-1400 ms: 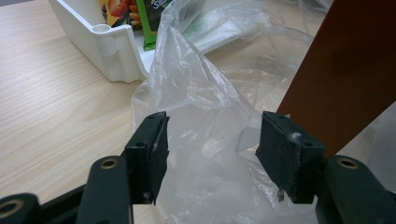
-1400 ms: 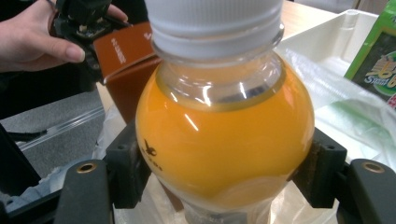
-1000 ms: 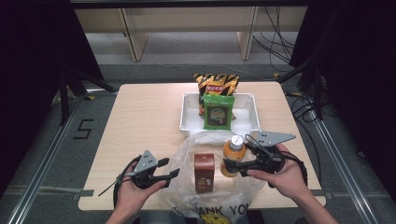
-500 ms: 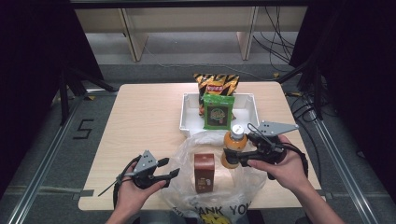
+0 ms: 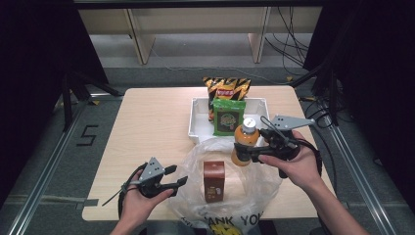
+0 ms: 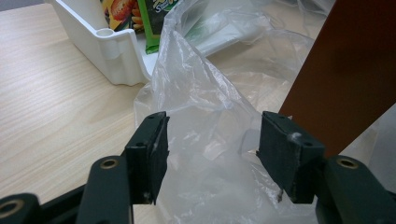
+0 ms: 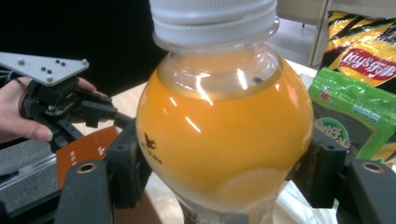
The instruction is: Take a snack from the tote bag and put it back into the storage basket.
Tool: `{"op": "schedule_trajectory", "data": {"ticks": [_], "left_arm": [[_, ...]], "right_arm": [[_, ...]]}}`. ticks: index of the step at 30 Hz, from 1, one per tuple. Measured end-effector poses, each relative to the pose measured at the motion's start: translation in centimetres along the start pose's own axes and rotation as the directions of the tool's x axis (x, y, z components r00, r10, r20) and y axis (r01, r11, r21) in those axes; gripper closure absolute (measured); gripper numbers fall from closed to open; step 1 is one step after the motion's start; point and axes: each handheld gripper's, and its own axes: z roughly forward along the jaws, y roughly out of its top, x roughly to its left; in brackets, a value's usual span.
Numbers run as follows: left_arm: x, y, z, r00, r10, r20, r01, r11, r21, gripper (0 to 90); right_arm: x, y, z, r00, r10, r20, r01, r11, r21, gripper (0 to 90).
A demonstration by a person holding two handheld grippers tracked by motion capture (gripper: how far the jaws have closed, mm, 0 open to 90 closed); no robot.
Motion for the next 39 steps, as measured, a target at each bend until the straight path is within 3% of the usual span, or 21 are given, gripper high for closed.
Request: {"op": "schedule_trajectory", "data": {"ticks": [4, 5, 10, 14, 18, 19, 20, 21, 23, 24, 26, 27, 30, 32, 33, 39], "left_arm": [[0.0, 0.0, 0.0, 1.0000, -0.002, 0.000, 0.002, 1.0000, -0.002, 41.7], [0.0, 0.0, 0.1, 1.0000, -0.001, 0.001, 0.001, 1.0000, -0.001, 41.7], [-0.1, 0.0, 0.0, 1.0000, 0.000, -0.001, 0.000, 1.0000, -0.001, 41.8], [-0.1, 0.0, 0.1, 1.0000, 0.001, 0.002, -0.001, 1.0000, 0.001, 41.7], [-0.1, 0.1, 0.0, 0.9999, 0.013, 0.001, -0.013, 0.9999, -0.001, 41.7], [-0.1, 0.1, 0.0, 0.9999, 0.016, -0.002, -0.016, 0.9999, 0.002, 41.7], [-0.1, 0.1, 0.0, 0.9999, 0.017, -0.005, -0.017, 0.9999, 0.004, 41.7], [-0.1, 0.1, 0.0, 0.9999, 0.017, -0.004, -0.017, 0.9999, 0.004, 41.7], [-0.1, 0.1, 0.0, 0.9999, 0.015, -0.005, -0.015, 0.9999, 0.003, 41.7], [-0.1, 0.1, 0.0, 0.9999, 0.015, -0.001, -0.015, 0.9999, 0.002, 41.7], [-0.1, 0.1, 0.0, 0.9999, 0.015, 0.002, -0.015, 0.9999, 0.002, 41.7], [-0.1, 0.1, 0.0, 0.9999, 0.015, 0.002, -0.015, 0.9999, 0.001, 41.7], [-0.1, 0.0, 0.0, 0.9999, 0.015, 0.001, -0.015, 0.9999, 0.002, 41.7], [-0.1, 0.0, 0.0, 0.9999, 0.014, 0.002, -0.014, 0.9999, 0.002, 41.7], [-0.1, 0.0, 0.0, 0.9999, 0.013, 0.002, -0.013, 0.9999, 0.002, 41.7], [0.0, 0.0, 0.0, 0.9998, 0.021, -0.001, -0.021, 0.9998, 0.001, 41.7]], "right_arm": [[-0.3, 0.3, 0.1, 0.9999, 0.015, 0.009, -0.015, 1.000, 0.001, 32.0], [-0.6, 0.4, 0.1, 0.9999, -0.002, 0.011, 0.002, 1.000, 0.007, 32.0], [-1.0, 0.6, 0.3, 0.9994, 0.031, 0.013, -0.031, 1.000, 0.003, 32.0], [-1.5, 0.9, 0.5, 0.9998, 0.011, 0.014, -0.010, 1.000, -0.012, 32.0], [-1.3, 1.4, 0.4, 0.9991, 0.035, 0.023, -0.034, 0.999, -0.009, 32.0], [-1.5, 1.5, 0.5, 0.9995, 0.007, 0.029, -0.007, 1.000, -0.017, 32.0], [-1.5, 1.5, 0.5, 0.9993, 0.021, 0.030, -0.021, 1.000, -0.013, 32.0], [-1.7, 1.6, 0.5, 0.9997, 0.005, 0.024, -0.004, 1.000, -0.018, 32.0], [-1.7, 1.6, 0.5, 0.9989, 0.026, 0.040, -0.025, 0.999, -0.024, 32.0], [-1.9, 1.7, 0.5, 0.9993, 0.003, 0.038, -0.002, 1.000, -0.025, 32.0], [-1.9, 1.7, 0.6, 0.9988, 0.027, 0.041, -0.026, 0.999, -0.028, 32.0], [-2.1, 1.8, 0.7, 0.9987, 0.007, 0.050, -0.006, 0.999, -0.031, 32.0], [-2.3, 1.9, 0.8, 0.9987, 0.012, 0.049, -0.010, 0.999, -0.036, 32.0], [-2.3, 2.0, 0.8, 0.9977, 0.042, 0.053, -0.041, 0.999, -0.019, 32.0], [-2.6, 2.0, 0.9, 0.9981, 0.015, 0.060, -0.014, 1.000, -0.026, 32.0], [-3.2, 2.1, 1.0, 0.9967, 0.033, 0.074, -0.031, 0.999, -0.036, 32.0]]}}
